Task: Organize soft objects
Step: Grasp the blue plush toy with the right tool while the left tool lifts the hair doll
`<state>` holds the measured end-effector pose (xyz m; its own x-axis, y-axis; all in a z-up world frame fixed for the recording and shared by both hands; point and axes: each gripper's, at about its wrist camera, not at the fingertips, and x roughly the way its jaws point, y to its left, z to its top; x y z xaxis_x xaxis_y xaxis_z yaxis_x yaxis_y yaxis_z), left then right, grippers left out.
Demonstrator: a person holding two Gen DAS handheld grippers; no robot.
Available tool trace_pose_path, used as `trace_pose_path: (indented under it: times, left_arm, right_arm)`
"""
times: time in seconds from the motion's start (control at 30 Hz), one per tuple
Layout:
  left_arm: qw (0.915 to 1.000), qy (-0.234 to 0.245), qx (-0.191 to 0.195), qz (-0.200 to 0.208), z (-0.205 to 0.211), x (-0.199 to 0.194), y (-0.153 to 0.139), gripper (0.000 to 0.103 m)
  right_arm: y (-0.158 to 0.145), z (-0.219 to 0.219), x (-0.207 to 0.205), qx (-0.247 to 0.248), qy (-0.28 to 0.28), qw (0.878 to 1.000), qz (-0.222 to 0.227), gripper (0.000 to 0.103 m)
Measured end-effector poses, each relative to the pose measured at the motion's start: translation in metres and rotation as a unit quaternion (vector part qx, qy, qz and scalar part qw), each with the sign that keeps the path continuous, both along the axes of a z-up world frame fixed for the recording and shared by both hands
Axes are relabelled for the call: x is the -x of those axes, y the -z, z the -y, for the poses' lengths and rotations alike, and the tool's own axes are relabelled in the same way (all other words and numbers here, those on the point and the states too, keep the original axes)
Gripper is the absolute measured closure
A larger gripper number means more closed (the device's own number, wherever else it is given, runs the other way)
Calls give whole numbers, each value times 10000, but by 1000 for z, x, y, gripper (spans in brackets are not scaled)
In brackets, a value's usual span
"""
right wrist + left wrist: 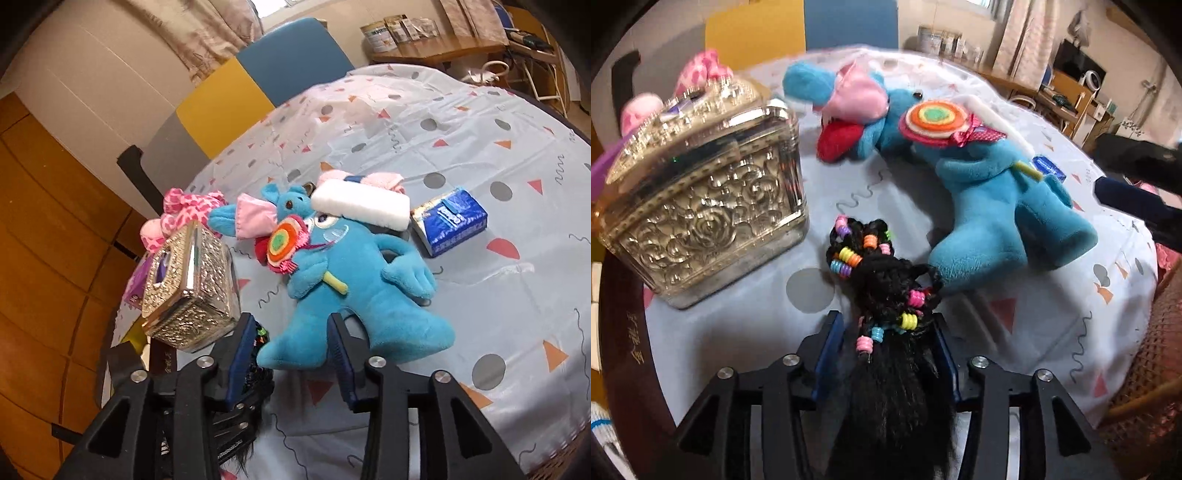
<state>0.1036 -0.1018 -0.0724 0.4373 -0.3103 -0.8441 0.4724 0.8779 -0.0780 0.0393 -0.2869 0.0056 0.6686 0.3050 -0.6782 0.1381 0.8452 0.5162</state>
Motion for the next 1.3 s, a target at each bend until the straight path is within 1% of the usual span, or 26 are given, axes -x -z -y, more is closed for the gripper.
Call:
trace_pose_path:
  times: [0.07,0.1,0.17,0.2,0.27,0.33,0.37,0.43,0.47,0.5,0.53,0.6,0.63,0.67,0.7,0.73,0.87,0.93,1.03,1.1,1.2,1.27,1.3]
  left_arm:
    - [9999,44,-15,91,0,2,1,52]
    - [9999,48,-2,105,-1,3,1,52]
    - [9999,26,98,48,-4,2,1,53]
    - [9999,28,144,9,-6,0,0,53]
    - [9998,31,171,-6,-11,2,1,53]
    - [9999,20,162,21,-13,3,0,56]
    - [9999,5,145,50,-14,4,0,58]
    - [9999,-15,130,89,-14,8,2,69]
    - [9999,-36,136,94,-17,11,1,71]
    - [9998,-91,186,65,-21,11,1,73]
    - [9996,-135,251,25,-25,12,1,75]
    - [9992,-178,362,-46,-31,11,2,77]
    - [9991,-183,376,-38,-33,12,1,78]
    - [9991,-189,376,-20,-35,14,1,78]
    - [9991,-185,374,6,-36,17,1,80]
    - [9992,-182,367,22,-37,18,1,80]
    - [9991,-202,365,28,-42,23,-1,81]
    - [9992,-202,340,29,-41,26,-4,83]
    - [9989,-96,449,3,-39,31,-10,85]
    - [9985,7,528,121,-39,39,-19,85]
    - [9970,103,730,230,-47,53,-37,85]
    - [9956,100,885,296,-57,61,-50,85]
    - [9947,58,964,341,-65,65,-58,85]
  right_arm:
    - [2,-3,-6,119,-76,9997,-199,59]
    - [1,-4,-9,255,-127,9992,-281,58]
    - [-3,-7,-14,582,-183,9977,-298,48]
    - [-7,-7,-18,775,-183,9964,-299,45]
    - [-8,-6,-29,990,-192,9941,-392,30]
    - [-5,-4,-42,1087,-242,9922,-557,26]
    - [-3,-4,-47,1109,-261,9915,-631,26]
    - [4,-7,-60,1112,-370,9896,-828,26]
    - [5,-10,-64,1152,-424,9886,-869,25]
    - [6,-16,-69,1294,-537,9858,-921,23]
    - [10,-22,-75,1529,-629,9809,-1025,17]
    - [19,-29,-86,1836,-656,9726,-1265,17]
    - [29,-32,-93,1865,-805,9689,-1414,14]
    - [34,-35,-97,1960,-858,9650,-1517,3]
    - [41,-38,-101,2200,-846,9583,-1617,2]
    - [47,-38,-104,2380,-764,9541,-1653,2]
    - [51,-29,-101,2244,-573,9601,-1568,6]
    - [52,-27,-100,2216,-605,9605,-1568,6]
    - [51,-22,-99,2074,-586,9640,-1558,4]
    - [51,-19,-103,1978,-551,9664,-1549,4]
    - [51,-7,-107,1904,-433,9693,-1495,8]
    - [51,-12,-108,2118,-488,9650,-1469,13]
    - [51,-16,-107,2234,-525,9623,-1458,14]
